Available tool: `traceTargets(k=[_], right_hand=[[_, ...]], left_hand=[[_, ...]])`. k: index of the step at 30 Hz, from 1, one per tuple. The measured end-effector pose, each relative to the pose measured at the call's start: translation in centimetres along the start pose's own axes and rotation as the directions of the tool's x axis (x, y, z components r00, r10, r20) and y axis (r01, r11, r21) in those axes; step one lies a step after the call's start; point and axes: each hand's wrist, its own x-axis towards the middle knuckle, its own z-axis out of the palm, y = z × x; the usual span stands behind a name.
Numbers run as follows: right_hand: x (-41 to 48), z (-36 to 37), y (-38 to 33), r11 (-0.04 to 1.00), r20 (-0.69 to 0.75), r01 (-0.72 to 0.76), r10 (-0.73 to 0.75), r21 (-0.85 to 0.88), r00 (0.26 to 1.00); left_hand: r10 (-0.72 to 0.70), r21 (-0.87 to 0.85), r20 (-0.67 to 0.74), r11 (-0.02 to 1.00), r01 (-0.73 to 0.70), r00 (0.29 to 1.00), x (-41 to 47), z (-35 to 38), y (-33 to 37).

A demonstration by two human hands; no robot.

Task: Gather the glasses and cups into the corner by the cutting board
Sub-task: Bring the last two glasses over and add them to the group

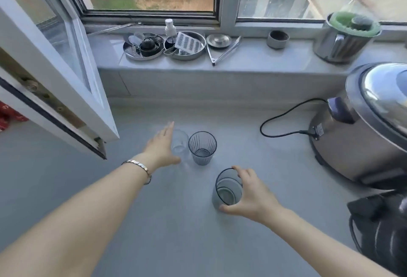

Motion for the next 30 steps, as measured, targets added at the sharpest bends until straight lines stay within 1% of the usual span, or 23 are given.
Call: traceTargets(k=[2,5,9,11,13,16,19,23,26,30], right_hand=[[0.5,-0.4,0.0,1.000,0.014,0.025,-0.025,0.010,1.000],[1.3,-0.5,0.0,0.999,0.023,0.047,-0.047,0.022,0.999],[1.4,-0.6,-0.7,0.994,0.060,0.105,-0.105,0.007,0.993],[1.2,-0.5,-1.3,0.990,0.087,0.140,-0.138,-0.008,0.987],[0.7,-0.3,-2.3,0.980,0.112,0.196,-0.191,-0.038,0.975],[-0.3,0.6,-4.8,0.941,0.168,0.318,-0.297,-0.116,0.940],[-1.9,2.7,-8.2,0.869,0.248,0.456,-0.407,-0.192,0.879],[-5.5,7.3,-13.7,0.745,0.370,0.621,-0.520,-0.245,0.770],[-9.5,12.1,-18.1,0.625,0.467,0.739,-0.591,-0.249,0.658],[-17.2,19.5,-23.3,0.479,0.556,0.855,-0.663,-0.198,0.500]], left_hand=[[-0.022,-0.003,0.034,1.000,0.022,0.999,1.0,0.4,0.1],[-0.095,-0.060,-0.022,0.994,0.093,0.995,1.0,1.0,0.0],[-0.199,0.009,-0.101,0.979,0.201,0.975,-2.0,1.7,-0.5],[-0.231,-0.007,-0.138,0.973,0.233,0.963,-4.9,2.3,-1.0],[-0.296,-0.116,-0.163,0.953,0.279,0.941,-8.2,2.9,-1.9],[-0.417,-0.326,-0.182,0.880,0.346,0.890,-13.4,4.0,-3.9],[-0.515,-0.440,-0.212,0.809,0.389,0.831,-19.3,5.4,-6.6],[-0.639,-0.508,-0.215,0.719,0.474,0.739,-28.6,7.4,-10.7],[-0.745,-0.614,-0.231,0.611,0.501,0.626,-36.4,9.5,-13.8],[-0.872,-0.753,-0.233,0.442,0.488,0.431,-48.0,13.1,-17.1]])
